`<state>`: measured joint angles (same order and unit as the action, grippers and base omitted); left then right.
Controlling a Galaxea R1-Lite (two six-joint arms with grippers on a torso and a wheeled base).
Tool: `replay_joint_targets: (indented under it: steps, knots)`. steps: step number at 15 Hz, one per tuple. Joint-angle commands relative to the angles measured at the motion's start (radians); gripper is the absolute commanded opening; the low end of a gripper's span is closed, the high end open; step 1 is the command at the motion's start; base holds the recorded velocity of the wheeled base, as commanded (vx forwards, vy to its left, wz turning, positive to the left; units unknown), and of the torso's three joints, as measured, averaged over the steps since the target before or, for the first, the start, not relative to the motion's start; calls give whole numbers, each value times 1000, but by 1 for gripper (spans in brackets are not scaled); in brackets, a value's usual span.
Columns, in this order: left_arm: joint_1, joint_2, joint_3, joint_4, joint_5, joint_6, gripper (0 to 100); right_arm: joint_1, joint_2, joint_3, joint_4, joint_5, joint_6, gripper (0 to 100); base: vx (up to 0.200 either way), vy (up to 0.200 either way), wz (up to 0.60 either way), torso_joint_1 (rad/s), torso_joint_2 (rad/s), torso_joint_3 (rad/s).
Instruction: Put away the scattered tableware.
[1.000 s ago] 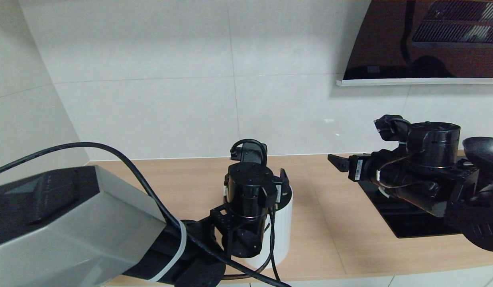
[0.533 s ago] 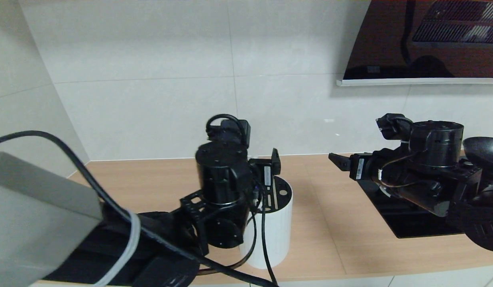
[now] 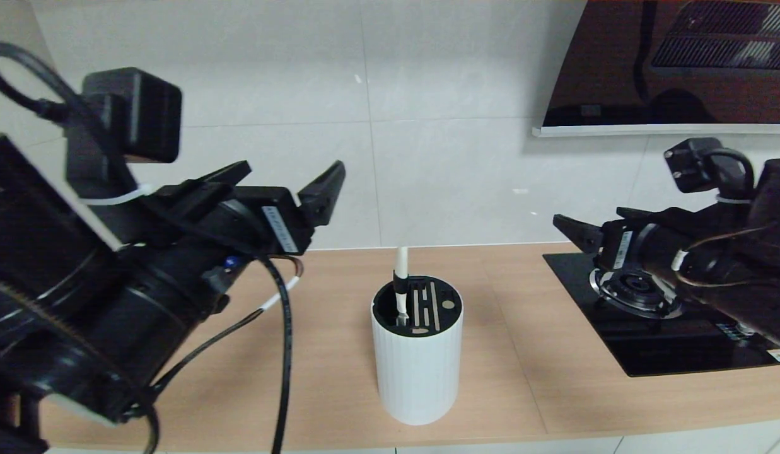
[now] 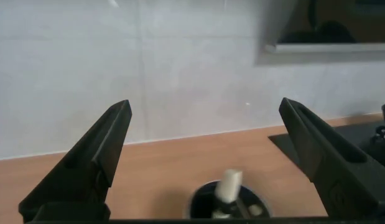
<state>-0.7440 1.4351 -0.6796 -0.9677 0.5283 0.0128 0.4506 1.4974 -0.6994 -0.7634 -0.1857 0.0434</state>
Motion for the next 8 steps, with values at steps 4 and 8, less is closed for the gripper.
replay_joint_targets:
  steps: [4, 8]
  knots:
    - [226, -473, 419, 66, -17, 3, 100, -76, -470, 314, 3, -4, -63, 100, 0, 0, 0, 0, 0, 0]
    - [308, -961, 506, 535, -21, 1, 100, -198, -915, 475, 204, 6, -59, 100, 0, 0, 0, 0, 0, 0]
